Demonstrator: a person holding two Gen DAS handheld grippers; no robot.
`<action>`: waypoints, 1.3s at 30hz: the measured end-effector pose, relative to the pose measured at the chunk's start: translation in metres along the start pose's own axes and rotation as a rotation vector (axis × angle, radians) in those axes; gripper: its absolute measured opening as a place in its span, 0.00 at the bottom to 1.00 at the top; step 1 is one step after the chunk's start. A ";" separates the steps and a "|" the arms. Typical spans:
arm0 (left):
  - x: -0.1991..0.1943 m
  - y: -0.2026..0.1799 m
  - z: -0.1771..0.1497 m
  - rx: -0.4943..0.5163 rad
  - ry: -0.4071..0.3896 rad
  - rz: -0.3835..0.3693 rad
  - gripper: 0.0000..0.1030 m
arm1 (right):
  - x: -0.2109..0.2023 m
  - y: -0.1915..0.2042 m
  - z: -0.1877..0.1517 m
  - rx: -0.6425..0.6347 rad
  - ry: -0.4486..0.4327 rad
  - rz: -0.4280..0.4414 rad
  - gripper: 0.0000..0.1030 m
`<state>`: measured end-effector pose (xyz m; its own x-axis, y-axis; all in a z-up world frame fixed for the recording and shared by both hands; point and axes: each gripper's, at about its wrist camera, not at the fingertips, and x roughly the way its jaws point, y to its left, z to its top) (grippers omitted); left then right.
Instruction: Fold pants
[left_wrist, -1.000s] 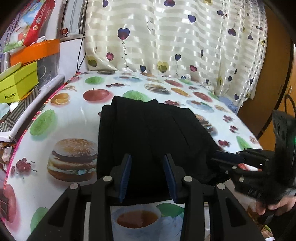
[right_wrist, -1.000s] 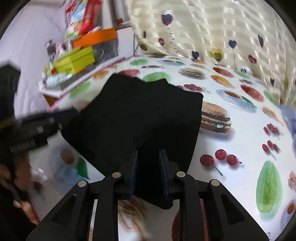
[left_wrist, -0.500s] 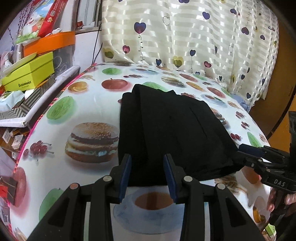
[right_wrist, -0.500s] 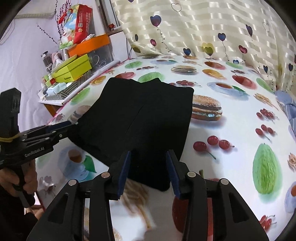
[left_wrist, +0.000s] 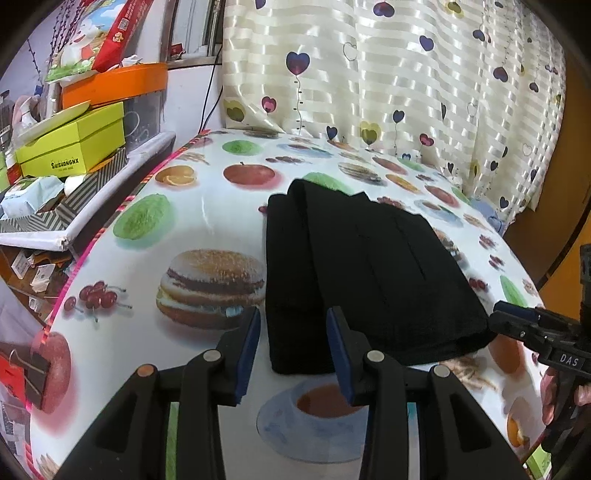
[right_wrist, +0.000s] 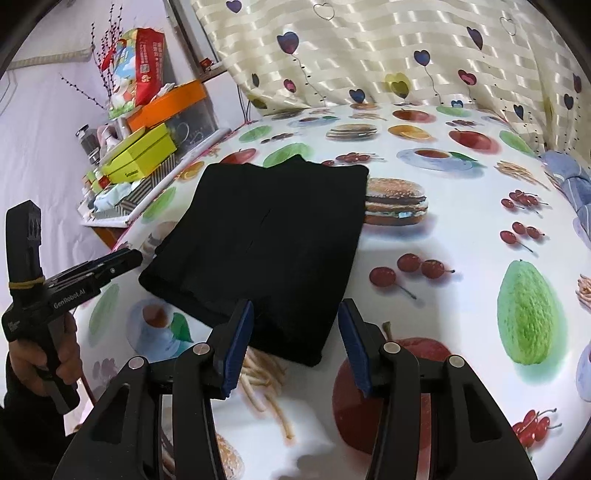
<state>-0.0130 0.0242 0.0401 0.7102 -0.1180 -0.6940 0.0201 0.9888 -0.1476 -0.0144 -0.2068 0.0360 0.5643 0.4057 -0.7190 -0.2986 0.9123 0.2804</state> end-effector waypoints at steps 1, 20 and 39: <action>0.001 0.000 0.003 -0.001 -0.002 -0.004 0.39 | 0.000 -0.001 0.002 0.002 -0.002 -0.001 0.48; 0.051 0.006 0.035 -0.030 0.038 -0.081 0.53 | 0.031 -0.028 0.030 0.043 0.016 -0.006 0.49; 0.080 0.016 0.036 -0.103 0.078 -0.158 0.67 | 0.060 -0.029 0.043 0.042 0.036 0.034 0.49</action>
<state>0.0693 0.0342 0.0079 0.6474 -0.2815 -0.7083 0.0522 0.9435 -0.3273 0.0608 -0.2061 0.0122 0.5264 0.4350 -0.7305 -0.2842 0.8998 0.3311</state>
